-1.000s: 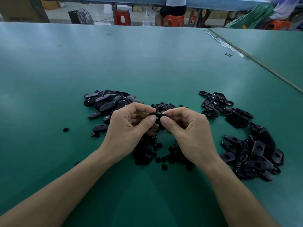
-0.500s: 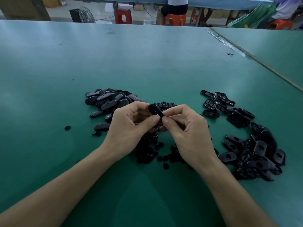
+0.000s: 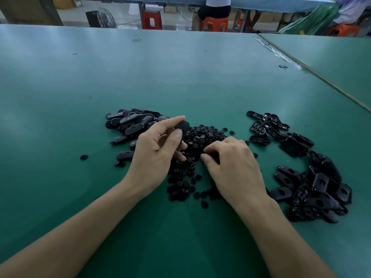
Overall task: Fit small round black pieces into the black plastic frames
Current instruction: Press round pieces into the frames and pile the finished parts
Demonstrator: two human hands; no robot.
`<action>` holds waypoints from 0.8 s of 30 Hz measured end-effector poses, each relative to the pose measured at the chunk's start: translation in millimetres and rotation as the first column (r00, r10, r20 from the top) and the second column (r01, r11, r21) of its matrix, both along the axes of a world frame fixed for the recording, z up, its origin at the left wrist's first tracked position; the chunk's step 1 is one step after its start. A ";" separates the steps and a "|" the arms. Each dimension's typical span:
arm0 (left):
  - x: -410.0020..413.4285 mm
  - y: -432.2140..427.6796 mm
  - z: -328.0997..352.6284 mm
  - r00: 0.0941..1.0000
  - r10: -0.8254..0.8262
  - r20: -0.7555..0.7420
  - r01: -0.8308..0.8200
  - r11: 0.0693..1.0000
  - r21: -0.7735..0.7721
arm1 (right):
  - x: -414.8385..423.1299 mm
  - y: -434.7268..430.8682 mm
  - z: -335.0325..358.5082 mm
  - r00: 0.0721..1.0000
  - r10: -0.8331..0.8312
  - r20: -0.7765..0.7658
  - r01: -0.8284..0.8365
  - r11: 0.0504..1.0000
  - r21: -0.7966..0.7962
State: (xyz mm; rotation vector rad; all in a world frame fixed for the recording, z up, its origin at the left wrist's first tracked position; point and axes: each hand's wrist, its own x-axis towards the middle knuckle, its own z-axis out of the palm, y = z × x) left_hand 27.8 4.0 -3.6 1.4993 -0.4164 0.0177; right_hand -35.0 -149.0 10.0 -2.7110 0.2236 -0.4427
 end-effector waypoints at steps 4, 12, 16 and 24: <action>1.6 0.2 -2.4 1.000 0.013 0.022 -0.014 1.000 0.022 | 0.2 3.1 -1.1 1.000 0.012 -0.020 -0.012 1.000 -0.005; 1.5 1.6 -3.3 0.999 -0.016 -0.035 0.014 0.997 -0.070 | 0.3 4.4 0.6 0.997 -0.013 0.075 0.008 0.998 0.069; 0.7 2.2 -2.0 0.999 -0.014 -0.046 0.010 0.997 -0.080 | -1.1 3.9 0.1 0.993 0.020 0.120 -0.046 0.976 0.214; -1.6 1.3 -1.6 0.999 0.005 -0.038 -0.006 1.000 -0.023 | -1.6 5.8 -2.0 0.958 0.056 0.281 -0.130 0.959 0.250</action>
